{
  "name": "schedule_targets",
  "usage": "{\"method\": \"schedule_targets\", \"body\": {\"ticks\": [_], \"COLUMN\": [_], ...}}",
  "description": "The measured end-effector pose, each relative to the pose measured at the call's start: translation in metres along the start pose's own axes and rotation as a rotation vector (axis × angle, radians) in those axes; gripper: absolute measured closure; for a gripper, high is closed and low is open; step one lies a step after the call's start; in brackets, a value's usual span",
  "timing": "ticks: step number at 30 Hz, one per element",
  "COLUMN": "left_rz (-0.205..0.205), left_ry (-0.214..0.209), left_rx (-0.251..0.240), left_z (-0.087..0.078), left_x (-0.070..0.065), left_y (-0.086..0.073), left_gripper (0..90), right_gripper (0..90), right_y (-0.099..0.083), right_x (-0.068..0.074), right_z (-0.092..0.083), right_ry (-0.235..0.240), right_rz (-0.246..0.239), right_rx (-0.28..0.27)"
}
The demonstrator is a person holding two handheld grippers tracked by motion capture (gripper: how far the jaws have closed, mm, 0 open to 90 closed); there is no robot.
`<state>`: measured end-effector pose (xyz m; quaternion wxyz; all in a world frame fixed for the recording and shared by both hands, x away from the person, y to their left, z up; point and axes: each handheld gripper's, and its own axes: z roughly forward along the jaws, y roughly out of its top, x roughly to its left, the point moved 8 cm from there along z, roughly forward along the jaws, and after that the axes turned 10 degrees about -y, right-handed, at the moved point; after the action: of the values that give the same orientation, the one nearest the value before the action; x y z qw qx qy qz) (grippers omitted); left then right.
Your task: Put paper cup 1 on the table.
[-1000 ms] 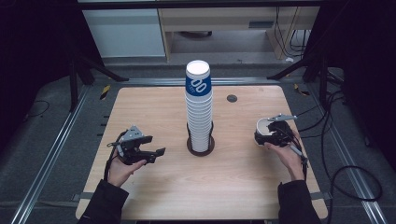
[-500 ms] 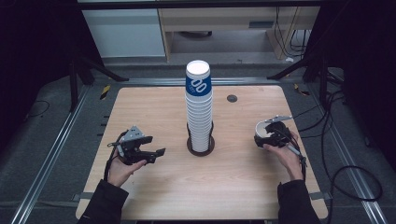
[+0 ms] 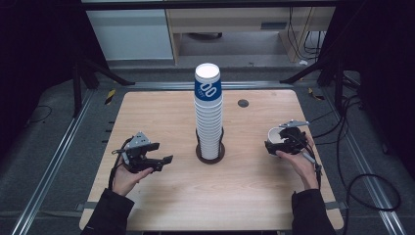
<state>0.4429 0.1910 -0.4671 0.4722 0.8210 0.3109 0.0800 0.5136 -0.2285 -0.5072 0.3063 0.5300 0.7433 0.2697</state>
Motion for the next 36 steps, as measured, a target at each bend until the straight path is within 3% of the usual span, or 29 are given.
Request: {"method": "schedule_targets", "body": {"ticks": [3, 9, 21, 32, 36], "left_rz": [0.0, 0.002, -0.005, -0.001, 0.001], "left_ry": [0.002, 0.004, 0.006, 0.004, 0.004], "left_rx": [-0.001, 0.002, 0.001, -0.006, -0.006], "left_z": [-0.001, -0.002, -0.003, -0.006, -0.005], "left_x": [0.0, 0.001, 0.002, 0.002, 0.001], "left_y": [0.0, 0.0, -0.001, 0.001, 0.002], "left_gripper": [22.9, 22.8, 22.7, 22.9, 22.9], "right_gripper": [3.8, 5.0, 7.5, 9.6, 10.0], "right_y": [0.002, 0.013, 0.036, 0.071, 0.076], "right_x": [-0.002, -0.009, -0.01, 0.024, 0.031], "right_z": [-0.003, -0.017, -0.049, -0.1, -0.108], "right_ry": [-0.011, -0.019, -0.004, 0.147, 0.17], "right_rz": [0.016, 0.054, 0.072, 0.074, 0.068], "right_rx": [-0.014, -0.104, -0.22, -0.379, -0.411]}}
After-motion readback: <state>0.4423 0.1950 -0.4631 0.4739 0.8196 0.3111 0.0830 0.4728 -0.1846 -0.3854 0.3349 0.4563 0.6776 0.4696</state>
